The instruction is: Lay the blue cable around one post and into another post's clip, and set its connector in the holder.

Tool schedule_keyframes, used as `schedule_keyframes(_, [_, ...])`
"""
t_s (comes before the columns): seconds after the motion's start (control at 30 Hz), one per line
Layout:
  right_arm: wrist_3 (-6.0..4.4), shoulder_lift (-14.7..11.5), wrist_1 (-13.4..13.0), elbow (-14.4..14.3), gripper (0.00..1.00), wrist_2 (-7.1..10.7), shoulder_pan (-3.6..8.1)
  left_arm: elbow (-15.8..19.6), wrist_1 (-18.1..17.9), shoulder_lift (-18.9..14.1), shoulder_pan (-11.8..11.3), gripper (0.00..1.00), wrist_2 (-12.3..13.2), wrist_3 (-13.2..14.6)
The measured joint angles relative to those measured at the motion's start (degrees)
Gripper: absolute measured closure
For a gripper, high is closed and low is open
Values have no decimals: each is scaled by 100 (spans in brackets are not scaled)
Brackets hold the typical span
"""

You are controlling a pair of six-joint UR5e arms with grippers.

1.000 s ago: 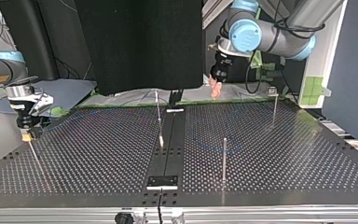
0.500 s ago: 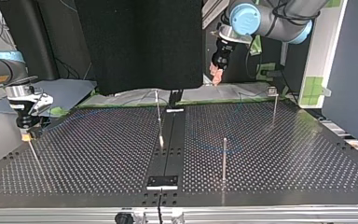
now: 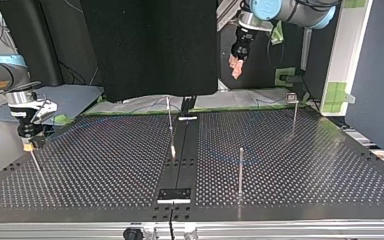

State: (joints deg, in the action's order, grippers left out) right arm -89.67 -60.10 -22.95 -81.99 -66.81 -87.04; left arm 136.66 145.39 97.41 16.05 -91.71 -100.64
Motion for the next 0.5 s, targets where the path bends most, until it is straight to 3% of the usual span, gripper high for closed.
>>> schedule_keyframes(0.5, [-4,-1,6,-2,0,0,14,821,-817,0,-19,0,-1,-8])
